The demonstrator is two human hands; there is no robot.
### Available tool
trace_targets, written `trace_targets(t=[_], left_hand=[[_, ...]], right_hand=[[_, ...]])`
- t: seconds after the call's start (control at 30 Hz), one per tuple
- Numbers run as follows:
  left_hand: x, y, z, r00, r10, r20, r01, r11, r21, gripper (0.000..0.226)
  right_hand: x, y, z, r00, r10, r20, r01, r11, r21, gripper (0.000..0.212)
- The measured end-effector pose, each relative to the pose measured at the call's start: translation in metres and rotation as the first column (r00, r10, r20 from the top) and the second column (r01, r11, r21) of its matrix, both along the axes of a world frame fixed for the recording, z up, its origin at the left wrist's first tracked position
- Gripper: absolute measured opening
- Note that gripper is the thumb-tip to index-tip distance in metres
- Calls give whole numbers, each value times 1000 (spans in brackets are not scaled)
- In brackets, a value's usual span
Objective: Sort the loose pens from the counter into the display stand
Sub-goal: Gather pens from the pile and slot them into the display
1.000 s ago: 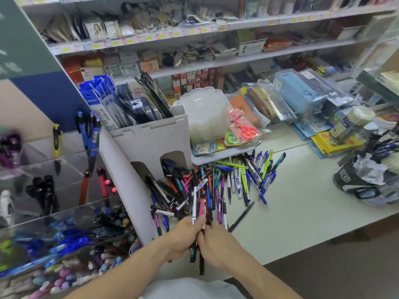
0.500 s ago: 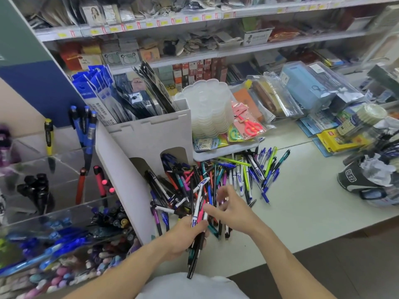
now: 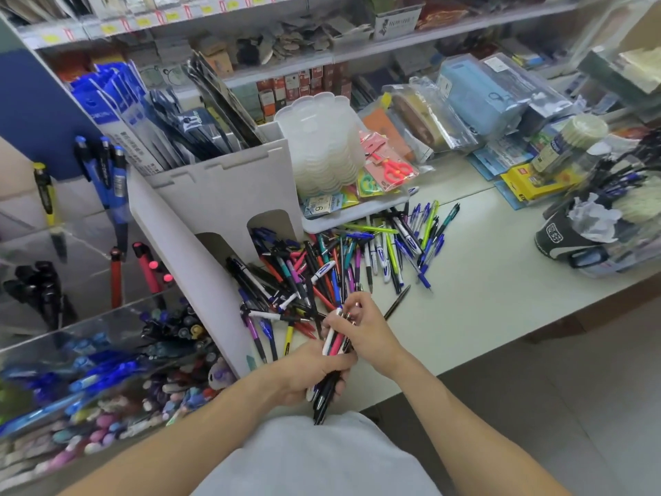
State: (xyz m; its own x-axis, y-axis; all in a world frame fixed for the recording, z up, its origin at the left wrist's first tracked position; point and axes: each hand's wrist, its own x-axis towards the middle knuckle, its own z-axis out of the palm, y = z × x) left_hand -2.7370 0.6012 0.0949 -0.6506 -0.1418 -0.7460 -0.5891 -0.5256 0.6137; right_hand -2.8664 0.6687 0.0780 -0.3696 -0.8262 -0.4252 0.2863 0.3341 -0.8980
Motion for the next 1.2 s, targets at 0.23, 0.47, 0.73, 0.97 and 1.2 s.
trace_targets(t=[0.23,0.47,0.73,0.97,1.2], left_hand=[[-17,8,10,998,23,-57,-29,996,-89,16],[-7,26,6,1000,-9,-10,8,997,-74,16],[-2,24,13,998,-53,-18,52,997,-64,13],[-1,36,15,1000,-21,-3,21,997,73,11],[5,67,12,982,-190,-5,190,977,93,27]], right_hand=[[-14,15,21,995,4,-103,-8,999,-36,12],[-9,45,9,995,49,-83,-52,998,-28,19],[10,38,6,997,-65,35,69,990,-120,22],[15,46,8,983,-144,110,152,986,-65,15],[30,100,1,923,-281,264,311,947,-80,12]])
